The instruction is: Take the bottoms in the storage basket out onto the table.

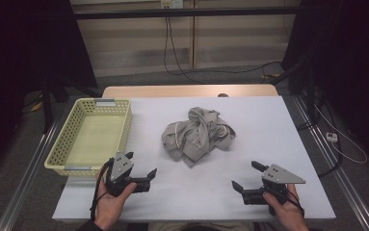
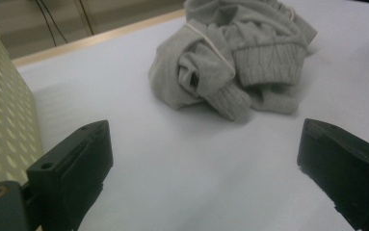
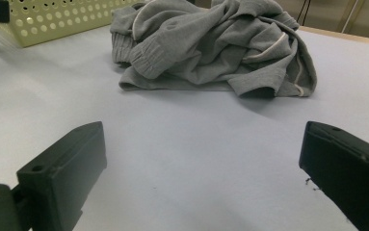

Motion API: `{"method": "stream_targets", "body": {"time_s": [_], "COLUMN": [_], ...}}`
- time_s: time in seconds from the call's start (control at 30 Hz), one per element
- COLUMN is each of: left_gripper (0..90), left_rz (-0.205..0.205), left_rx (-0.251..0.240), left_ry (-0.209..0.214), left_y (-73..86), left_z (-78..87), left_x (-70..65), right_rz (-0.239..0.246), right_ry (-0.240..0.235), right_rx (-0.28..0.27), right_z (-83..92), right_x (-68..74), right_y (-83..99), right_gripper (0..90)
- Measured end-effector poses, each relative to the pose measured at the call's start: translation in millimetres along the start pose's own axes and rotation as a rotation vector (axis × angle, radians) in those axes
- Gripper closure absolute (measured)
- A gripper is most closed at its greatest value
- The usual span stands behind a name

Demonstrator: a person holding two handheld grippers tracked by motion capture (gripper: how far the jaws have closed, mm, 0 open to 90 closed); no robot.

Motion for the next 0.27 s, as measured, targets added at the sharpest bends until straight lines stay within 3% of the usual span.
{"method": "stream_targets", "body": {"time_s": [0.27], "left_gripper": [5.4], "left_rz": [-0.014], "left_rx": [0.025], "left_ry": [0.012], "left_y": [3.4], "left_z": [-5.8], "left_x": [3.8], "right_rz": [-0.002], "right_ry": [-0.001], "right_rx": [0.003], "right_z": [-0.9], "right_x": [-0.7], "right_y": [0.3], "right_gripper": [2.6]}}
Point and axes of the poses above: each handheld gripper's, and its own axes: z roughly backward along the jaws, y roughly out of its underside, x roughly to its left, the point moved 5 cm from there along -z, roughly forward along the jaws, and after that the axes turned 7 degrees about z, right-handed, at the moved point
